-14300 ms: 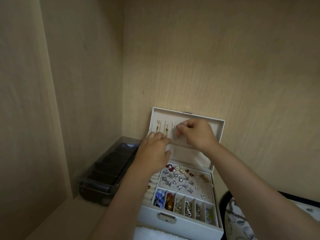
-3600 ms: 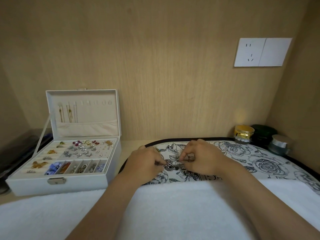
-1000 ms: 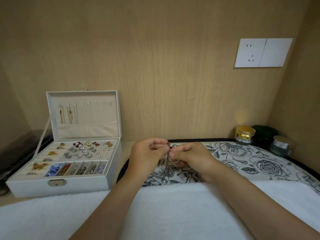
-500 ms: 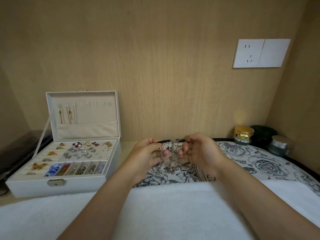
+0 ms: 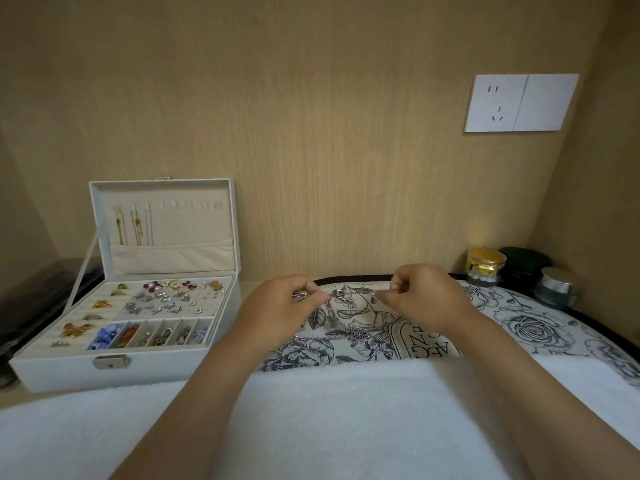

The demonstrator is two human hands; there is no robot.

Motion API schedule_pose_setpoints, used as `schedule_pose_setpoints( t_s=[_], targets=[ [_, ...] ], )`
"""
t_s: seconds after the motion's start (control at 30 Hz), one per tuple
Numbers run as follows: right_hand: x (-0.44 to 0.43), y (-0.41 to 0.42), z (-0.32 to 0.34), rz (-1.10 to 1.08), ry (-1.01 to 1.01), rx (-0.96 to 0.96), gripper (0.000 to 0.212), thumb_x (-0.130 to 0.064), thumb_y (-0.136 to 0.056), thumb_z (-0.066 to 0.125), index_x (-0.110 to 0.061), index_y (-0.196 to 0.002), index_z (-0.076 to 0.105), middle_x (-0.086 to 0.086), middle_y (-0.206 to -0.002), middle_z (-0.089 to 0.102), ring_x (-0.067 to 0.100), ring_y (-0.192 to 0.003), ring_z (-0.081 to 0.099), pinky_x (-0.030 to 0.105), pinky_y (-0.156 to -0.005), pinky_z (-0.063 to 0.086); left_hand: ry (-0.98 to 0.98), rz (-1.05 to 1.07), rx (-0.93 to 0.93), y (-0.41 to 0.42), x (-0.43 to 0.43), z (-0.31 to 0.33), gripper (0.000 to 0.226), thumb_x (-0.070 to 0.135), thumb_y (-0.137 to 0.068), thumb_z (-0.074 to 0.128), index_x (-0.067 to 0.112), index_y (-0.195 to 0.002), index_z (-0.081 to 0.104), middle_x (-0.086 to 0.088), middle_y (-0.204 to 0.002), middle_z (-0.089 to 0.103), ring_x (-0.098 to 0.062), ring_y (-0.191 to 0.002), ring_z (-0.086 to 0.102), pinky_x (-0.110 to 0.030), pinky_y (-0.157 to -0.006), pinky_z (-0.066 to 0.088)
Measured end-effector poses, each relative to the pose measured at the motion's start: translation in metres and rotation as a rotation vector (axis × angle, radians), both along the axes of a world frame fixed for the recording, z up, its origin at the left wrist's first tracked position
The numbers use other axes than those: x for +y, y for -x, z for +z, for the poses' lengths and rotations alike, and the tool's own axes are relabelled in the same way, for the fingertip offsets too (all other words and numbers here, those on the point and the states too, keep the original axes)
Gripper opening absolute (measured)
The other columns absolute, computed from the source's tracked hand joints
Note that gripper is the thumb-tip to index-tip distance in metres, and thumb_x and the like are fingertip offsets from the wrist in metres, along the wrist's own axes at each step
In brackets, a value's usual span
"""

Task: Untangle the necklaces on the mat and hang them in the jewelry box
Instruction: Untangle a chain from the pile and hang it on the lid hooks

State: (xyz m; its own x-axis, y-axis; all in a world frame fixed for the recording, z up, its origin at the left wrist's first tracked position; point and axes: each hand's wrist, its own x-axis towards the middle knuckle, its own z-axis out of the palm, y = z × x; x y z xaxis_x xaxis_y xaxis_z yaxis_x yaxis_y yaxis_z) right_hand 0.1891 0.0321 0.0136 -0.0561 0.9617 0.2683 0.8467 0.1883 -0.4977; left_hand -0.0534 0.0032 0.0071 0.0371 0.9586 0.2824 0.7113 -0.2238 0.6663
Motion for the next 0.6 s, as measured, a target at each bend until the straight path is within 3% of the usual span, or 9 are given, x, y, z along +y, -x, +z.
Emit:
schedule_pose_setpoints(
  t_s=[0.03,0.07,0.17,0.23,0.3,0.37,0.5,0.6],
  targets=[
    [-0.002,0.002,0.002,-0.029,0.006,0.064,0.042,-0.05,-0.086,0.069,-0.018,-0.061,0.057,-0.002,-0.057,0.066,0.015,-0.055,0.059,0.031,-0.061,0.05,0.0,0.005,-0.049,-0.001,0.001,0.0,0.018,0.053,-0.088,0.063,0.037,-0.083,0.069,0.02,-0.088,0.069,0.002,-0.087,0.06,-0.025,-0.076,0.045],
    [-0.003,0.005,0.004,-0.034,0.054,0.25,0.046,-0.05,-0.09,0.064,-0.015,-0.06,0.055,0.001,-0.055,0.066,0.017,-0.051,0.058,0.031,-0.061,0.05,-0.003,0.002,-0.118,-0.003,0.001,0.0,0.019,0.05,-0.09,0.062,0.033,-0.083,0.068,0.017,-0.086,0.068,-0.001,-0.084,0.061,-0.026,-0.075,0.046],
    [-0.004,0.01,0.009,0.113,0.303,1.018,0.036,-0.037,-0.099,0.056,-0.014,-0.072,0.05,0.005,-0.049,0.047,0.022,-0.047,0.052,0.04,-0.07,0.057,0.046,-0.002,-0.4,-0.008,0.001,0.002,0.027,0.037,-0.099,0.052,0.015,-0.091,0.064,0.002,-0.077,0.06,-0.006,-0.061,0.058,-0.024,-0.059,0.043],
    [-0.002,0.009,0.009,0.211,0.411,1.22,0.036,-0.032,-0.1,0.057,-0.016,-0.068,0.048,0.002,-0.055,0.031,0.019,-0.046,0.038,0.042,-0.066,0.056,0.13,-0.035,-0.679,-0.012,0.0,0.002,0.027,0.03,-0.103,0.046,0.007,-0.097,0.059,-0.007,-0.082,0.064,-0.005,-0.056,0.061,-0.021,-0.053,0.043],
    [0.0,0.009,0.006,0.219,0.413,1.132,0.032,-0.034,-0.097,0.061,-0.02,-0.069,0.054,-0.001,-0.061,0.024,0.014,-0.048,0.023,0.028,-0.046,0.033,0.161,-0.062,-0.906,-0.015,-0.001,0.003,0.023,0.026,-0.105,0.042,0.008,-0.098,0.053,-0.011,-0.086,0.068,-0.013,-0.057,0.066,-0.025,-0.049,0.041],
    [0.001,0.01,0.006,0.154,0.302,0.959,0.032,-0.036,-0.092,0.067,-0.018,-0.071,0.051,-0.002,-0.06,0.027,0.012,-0.047,0.021,0.026,-0.047,0.017,0.145,-0.036,-0.91,-0.015,0.001,0.002,0.022,0.026,-0.106,0.04,0.009,-0.097,0.049,-0.013,-0.081,0.067,-0.016,-0.052,0.065,-0.028,-0.046,0.037],
    [0.002,0.014,0.005,0.049,0.024,0.654,0.043,-0.04,-0.09,0.069,-0.011,-0.063,0.051,0.0,-0.054,0.043,0.013,-0.049,0.045,0.025,-0.056,0.041,0.059,0.047,-0.799,-0.017,0.005,-0.002,0.021,0.027,-0.105,0.043,0.008,-0.097,0.049,-0.012,-0.079,0.07,-0.022,-0.06,0.07,-0.029,-0.04,0.046],
    [0.0,0.015,0.002,0.012,0.038,0.473,0.049,-0.045,-0.094,0.059,-0.005,-0.064,0.063,-0.004,-0.053,0.061,0.012,-0.054,0.054,0.028,-0.064,0.046,-0.009,0.098,-0.53,-0.011,0.01,-0.01,0.023,0.031,-0.101,0.051,0.011,-0.091,0.053,-0.005,-0.068,0.067,-0.016,-0.048,0.062,-0.026,-0.04,0.04]
  ],
)
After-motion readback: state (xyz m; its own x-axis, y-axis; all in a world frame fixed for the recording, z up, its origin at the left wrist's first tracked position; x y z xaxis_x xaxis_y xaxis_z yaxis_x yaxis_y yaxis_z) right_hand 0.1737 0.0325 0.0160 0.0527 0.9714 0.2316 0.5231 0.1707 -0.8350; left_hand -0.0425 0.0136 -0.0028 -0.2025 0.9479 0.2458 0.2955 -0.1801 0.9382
